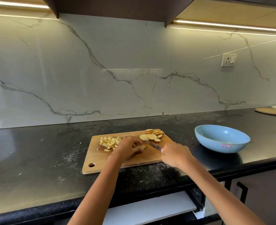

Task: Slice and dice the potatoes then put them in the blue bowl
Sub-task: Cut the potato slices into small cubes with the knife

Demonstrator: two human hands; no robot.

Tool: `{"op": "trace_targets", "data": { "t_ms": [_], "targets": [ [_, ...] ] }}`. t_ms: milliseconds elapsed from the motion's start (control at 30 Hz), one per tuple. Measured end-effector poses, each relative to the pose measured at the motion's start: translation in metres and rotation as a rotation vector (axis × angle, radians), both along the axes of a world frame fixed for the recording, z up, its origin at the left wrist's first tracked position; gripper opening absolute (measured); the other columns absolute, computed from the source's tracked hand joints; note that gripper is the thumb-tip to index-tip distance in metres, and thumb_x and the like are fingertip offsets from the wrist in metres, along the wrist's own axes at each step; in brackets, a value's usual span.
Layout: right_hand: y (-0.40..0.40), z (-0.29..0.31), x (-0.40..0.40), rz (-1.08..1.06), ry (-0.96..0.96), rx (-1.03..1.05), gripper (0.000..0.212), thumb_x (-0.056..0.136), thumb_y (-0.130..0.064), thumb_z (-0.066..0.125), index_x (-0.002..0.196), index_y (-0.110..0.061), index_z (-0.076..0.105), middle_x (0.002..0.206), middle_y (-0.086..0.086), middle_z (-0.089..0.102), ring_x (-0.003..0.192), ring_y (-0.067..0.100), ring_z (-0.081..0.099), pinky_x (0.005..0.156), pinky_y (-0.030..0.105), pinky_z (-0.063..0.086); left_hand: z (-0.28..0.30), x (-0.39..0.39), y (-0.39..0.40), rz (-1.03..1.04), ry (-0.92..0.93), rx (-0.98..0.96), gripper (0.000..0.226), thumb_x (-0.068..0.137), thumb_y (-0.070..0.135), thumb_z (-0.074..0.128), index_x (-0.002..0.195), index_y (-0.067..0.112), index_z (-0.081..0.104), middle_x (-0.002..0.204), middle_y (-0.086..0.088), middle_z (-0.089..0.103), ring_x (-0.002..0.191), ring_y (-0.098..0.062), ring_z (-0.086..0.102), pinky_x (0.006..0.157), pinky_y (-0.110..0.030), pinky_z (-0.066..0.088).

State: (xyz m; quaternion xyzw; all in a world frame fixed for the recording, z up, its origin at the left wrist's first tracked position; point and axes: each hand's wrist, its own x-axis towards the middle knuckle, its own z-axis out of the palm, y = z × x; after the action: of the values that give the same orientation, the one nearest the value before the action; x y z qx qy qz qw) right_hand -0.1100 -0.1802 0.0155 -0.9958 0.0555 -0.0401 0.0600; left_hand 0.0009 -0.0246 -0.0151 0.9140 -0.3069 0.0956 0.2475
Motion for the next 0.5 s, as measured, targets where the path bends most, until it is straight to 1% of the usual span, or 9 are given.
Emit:
{"op": "trace_targets", "data": {
  "t_ms": [100,167,267,367,500],
  "targets": [
    [0.001,-0.005,0.001,-0.01,-0.009,-0.023,0.029,0.098,-0.022,0.036,0.112,-0.009,0.058,0.115,0.008,0.06,0.104,0.026,0.057,0.079,0.031,0.037,0.001,0.0,0.001,-0.023,0.002,-0.03,0.037,0.08,0.025,0.069,0.115,0.013,0.064,0.12,-0.004,0.061,0.087,-0.005,0.05,0.069,-0.009,0.041],
    [0.001,-0.009,0.001,-0.01,-0.02,-0.047,0.029,0.097,-0.021,0.037,0.112,-0.01,0.058,0.115,0.007,0.061,0.104,0.025,0.058,0.079,0.031,0.038,0.001,0.003,0.005,-0.025,0.04,-0.071,0.04,0.078,0.021,0.072,0.115,0.011,0.064,0.112,-0.005,0.064,0.081,-0.006,0.053,0.064,-0.007,0.043],
    [0.006,-0.014,0.001,0.026,-0.032,-0.1,0.027,0.094,-0.017,0.038,0.109,-0.01,0.06,0.109,0.006,0.062,0.098,0.025,0.06,0.071,0.03,0.038,0.002,0.004,0.008,-0.005,0.066,-0.085,0.04,0.077,0.017,0.073,0.116,0.011,0.064,0.107,-0.006,0.066,0.082,-0.008,0.055,0.068,-0.011,0.045],
    [0.015,-0.018,0.001,0.062,-0.053,-0.125,0.026,0.094,-0.014,0.039,0.108,-0.009,0.06,0.104,0.007,0.063,0.095,0.025,0.061,0.065,0.03,0.035,0.002,0.003,0.008,-0.008,0.047,-0.069,0.035,0.079,0.019,0.071,0.114,0.015,0.066,0.107,-0.003,0.066,0.081,-0.006,0.052,0.066,-0.011,0.041],
    [0.016,-0.012,-0.001,0.03,-0.107,-0.082,0.029,0.098,-0.021,0.037,0.11,-0.009,0.06,0.107,0.007,0.063,0.097,0.025,0.06,0.069,0.03,0.037,0.002,0.001,0.007,-0.014,0.047,-0.086,0.036,0.08,0.021,0.071,0.114,0.014,0.065,0.111,-0.003,0.065,0.087,-0.008,0.054,0.077,-0.016,0.046]
  ]
}}
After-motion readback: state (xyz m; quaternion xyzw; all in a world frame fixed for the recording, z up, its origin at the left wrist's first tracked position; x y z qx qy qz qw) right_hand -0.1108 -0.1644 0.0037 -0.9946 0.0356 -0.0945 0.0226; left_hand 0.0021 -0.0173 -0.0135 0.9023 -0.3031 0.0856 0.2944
